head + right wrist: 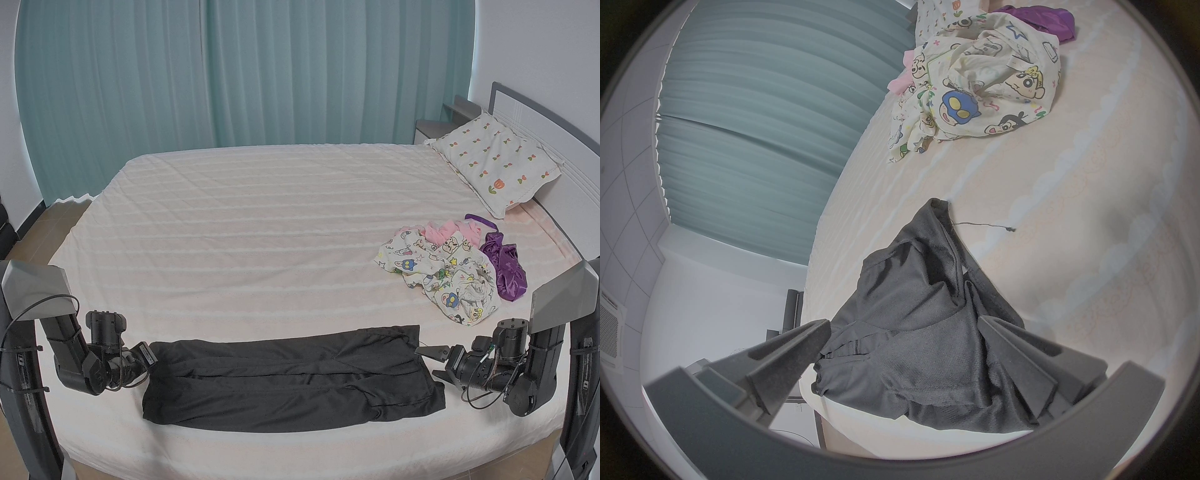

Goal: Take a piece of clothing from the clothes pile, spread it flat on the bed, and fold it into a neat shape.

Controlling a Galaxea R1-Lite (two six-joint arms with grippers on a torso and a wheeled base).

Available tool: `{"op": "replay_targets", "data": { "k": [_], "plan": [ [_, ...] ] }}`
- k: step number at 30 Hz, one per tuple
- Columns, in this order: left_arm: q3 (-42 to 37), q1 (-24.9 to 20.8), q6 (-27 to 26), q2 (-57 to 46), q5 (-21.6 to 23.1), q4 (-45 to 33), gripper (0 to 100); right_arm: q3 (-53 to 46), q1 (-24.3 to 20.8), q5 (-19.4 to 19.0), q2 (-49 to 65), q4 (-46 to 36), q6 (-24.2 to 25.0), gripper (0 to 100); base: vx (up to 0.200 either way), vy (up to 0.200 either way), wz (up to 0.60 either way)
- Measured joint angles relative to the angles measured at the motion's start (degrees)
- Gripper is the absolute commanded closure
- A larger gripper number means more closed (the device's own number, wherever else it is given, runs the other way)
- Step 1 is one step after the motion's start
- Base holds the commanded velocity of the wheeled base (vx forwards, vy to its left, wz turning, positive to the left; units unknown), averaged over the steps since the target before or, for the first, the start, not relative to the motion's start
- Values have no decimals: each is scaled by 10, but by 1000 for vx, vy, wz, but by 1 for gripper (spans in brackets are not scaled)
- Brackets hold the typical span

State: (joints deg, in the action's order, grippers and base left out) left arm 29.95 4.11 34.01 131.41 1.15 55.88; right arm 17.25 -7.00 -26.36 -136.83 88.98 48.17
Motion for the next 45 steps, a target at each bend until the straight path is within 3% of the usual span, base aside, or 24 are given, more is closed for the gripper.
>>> {"op": "replay_targets", "data": {
  "k": [17,18,27,34,45],
  "plan": [
    [-20,6,-2,-33,-2,-80,100,-1,0,0,0,0,-1,0,0,0,0],
    [-20,6,-2,-34,-2,-80,0,-1,0,0,0,0,-1,0,0,0,0],
    [-3,18,15,-53,5,-86,0,-1,0,0,-1,0,-1,0,0,0,0],
    [73,25,62,-71,20,-120,0,0,0,0,-1,0,-1,0,0,0,0],
    [156,-3,60,-1,21,-137,0,1,-1,0,-4,0,-1,0,0,0,0]
  ]
}}
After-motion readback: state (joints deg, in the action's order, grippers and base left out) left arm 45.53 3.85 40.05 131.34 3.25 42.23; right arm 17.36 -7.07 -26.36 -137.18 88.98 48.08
